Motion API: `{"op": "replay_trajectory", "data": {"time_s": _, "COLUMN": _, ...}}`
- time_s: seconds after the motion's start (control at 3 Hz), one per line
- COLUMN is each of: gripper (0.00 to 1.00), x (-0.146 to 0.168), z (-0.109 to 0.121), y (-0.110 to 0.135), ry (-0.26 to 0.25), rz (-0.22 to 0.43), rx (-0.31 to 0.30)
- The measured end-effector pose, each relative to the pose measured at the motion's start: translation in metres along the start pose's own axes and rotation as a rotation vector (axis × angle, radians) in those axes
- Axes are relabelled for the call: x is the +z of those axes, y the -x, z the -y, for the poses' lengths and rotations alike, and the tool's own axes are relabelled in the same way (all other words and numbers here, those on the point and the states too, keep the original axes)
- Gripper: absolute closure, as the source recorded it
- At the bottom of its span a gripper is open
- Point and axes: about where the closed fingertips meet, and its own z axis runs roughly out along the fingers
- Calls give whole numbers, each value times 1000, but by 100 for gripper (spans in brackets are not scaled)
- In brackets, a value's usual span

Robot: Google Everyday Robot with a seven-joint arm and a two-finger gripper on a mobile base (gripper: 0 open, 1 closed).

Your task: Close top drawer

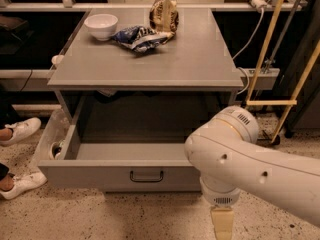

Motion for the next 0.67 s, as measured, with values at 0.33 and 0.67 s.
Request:
{"op": "replay_trajectory", "data": {"time_s": 0.33, "gripper": 0, "x": 26, "z": 4, "y": 19, "ry": 61, "rz": 4, "rx": -60}}
{"op": "replay_trajectory", "data": {"time_s": 0.67, "gripper": 0, "x": 34, "z": 30, "y": 20, "ry": 107, "rz": -18, "rx": -87}}
